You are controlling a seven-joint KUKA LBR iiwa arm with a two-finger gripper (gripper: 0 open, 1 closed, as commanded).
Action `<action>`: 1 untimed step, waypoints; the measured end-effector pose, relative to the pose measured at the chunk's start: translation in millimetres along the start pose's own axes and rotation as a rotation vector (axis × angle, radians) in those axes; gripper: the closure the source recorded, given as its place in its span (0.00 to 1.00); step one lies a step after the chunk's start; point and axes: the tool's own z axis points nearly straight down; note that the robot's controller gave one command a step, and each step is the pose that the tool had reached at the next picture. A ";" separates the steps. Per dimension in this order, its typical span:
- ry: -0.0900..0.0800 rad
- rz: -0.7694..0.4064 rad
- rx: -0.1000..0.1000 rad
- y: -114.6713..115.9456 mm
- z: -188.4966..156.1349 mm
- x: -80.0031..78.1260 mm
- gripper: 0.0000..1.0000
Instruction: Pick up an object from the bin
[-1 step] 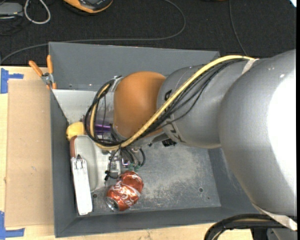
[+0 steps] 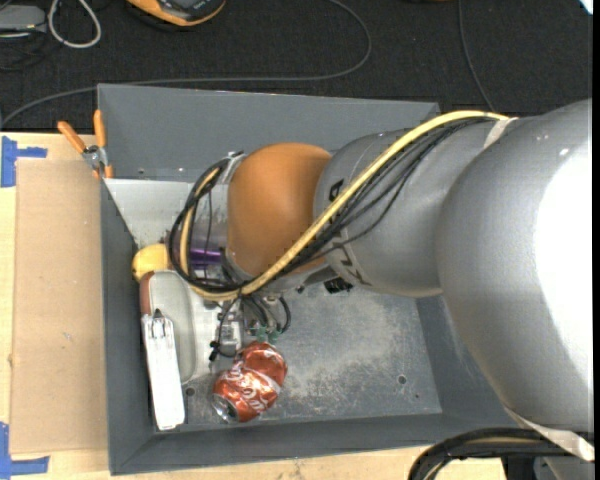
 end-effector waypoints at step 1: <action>0.001 0.010 0.003 29.5 57.7 48.6 0.00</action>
Offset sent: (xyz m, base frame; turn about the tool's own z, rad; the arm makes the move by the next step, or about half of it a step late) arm -0.0364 0.0438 -0.0560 -0.0083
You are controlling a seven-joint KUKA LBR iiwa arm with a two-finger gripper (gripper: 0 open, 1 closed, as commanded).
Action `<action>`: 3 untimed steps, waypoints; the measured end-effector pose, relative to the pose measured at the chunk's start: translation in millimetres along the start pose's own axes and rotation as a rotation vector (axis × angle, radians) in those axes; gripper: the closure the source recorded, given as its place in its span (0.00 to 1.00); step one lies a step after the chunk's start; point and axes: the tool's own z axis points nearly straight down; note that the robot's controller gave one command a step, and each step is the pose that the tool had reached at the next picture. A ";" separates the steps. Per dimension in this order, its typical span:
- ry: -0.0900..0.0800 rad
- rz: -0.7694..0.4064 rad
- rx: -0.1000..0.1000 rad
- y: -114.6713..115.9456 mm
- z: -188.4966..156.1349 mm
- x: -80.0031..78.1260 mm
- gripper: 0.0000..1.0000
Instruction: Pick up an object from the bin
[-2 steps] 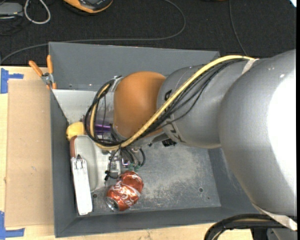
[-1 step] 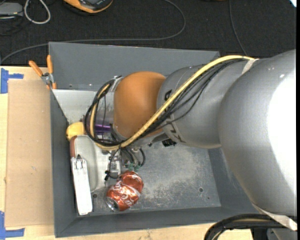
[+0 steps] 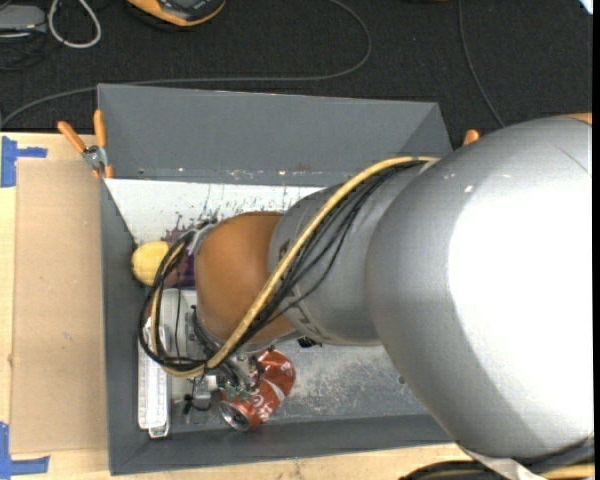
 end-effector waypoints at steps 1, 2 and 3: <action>-0.007 -0.017 -0.004 13.4 -0.9 -11.7 0.00; 0.002 -0.203 0.003 -5.7 10.9 8.2 0.00; 0.005 -0.204 0.001 7.5 11.7 -8.9 1.00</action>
Offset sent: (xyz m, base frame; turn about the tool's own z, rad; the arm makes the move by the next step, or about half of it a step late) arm -0.0075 -0.0050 -0.0096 -0.2057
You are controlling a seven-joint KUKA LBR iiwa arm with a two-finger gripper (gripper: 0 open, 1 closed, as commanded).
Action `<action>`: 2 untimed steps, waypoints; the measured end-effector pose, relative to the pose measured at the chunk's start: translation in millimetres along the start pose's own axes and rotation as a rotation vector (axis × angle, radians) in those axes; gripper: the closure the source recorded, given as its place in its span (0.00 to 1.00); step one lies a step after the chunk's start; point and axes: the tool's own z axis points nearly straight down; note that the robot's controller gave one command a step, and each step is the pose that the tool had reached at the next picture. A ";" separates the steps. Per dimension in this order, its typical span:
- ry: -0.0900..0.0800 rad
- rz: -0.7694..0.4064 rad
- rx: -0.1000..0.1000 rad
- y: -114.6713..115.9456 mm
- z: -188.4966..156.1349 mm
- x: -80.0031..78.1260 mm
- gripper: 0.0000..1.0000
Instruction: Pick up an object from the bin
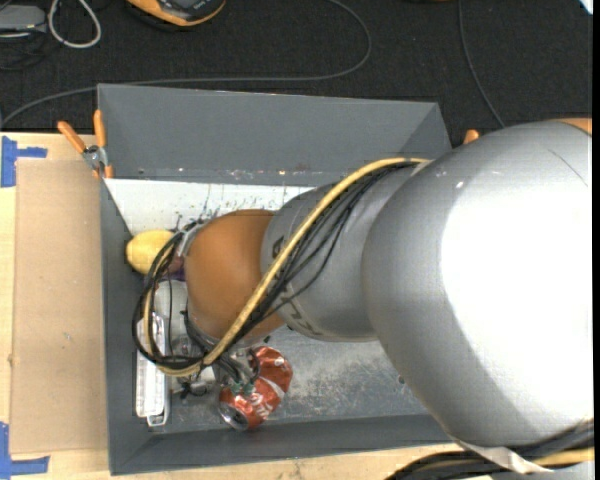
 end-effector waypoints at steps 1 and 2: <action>0.000 0.001 0.000 0.0 -0.1 0.0 1.00; 0.004 0.009 0.001 4.6 -11.4 0.5 0.00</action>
Offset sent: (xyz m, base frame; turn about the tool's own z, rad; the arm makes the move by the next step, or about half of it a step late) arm -0.0007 0.0055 0.0126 0.0091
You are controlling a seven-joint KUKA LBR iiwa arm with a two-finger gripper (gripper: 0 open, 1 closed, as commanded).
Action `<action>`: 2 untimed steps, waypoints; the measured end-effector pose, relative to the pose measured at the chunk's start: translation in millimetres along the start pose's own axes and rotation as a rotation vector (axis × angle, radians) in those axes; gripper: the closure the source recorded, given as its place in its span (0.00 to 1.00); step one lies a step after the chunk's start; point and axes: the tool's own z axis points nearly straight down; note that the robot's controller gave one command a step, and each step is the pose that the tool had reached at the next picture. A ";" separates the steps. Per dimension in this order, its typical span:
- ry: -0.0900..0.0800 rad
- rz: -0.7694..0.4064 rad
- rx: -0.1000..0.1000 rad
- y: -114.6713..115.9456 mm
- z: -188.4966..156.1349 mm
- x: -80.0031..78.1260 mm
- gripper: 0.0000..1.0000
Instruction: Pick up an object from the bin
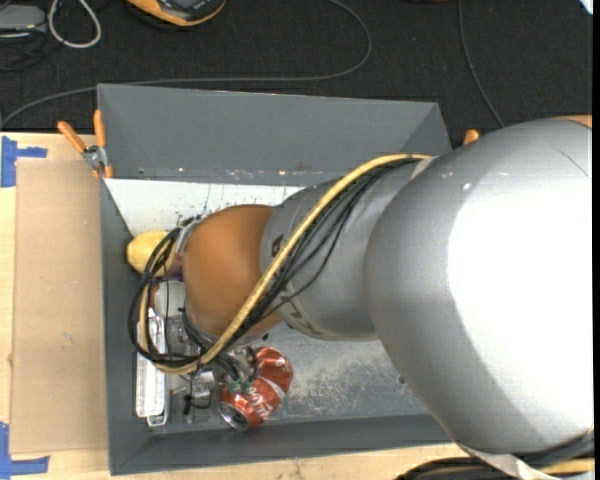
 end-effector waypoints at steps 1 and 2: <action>0.000 0.002 0.000 -0.1 0.0 0.0 0.00; 0.003 0.005 0.000 -1.6 -2.2 5.4 0.00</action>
Offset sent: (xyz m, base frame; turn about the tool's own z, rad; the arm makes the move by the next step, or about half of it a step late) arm -0.0049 -0.0016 0.0032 0.0065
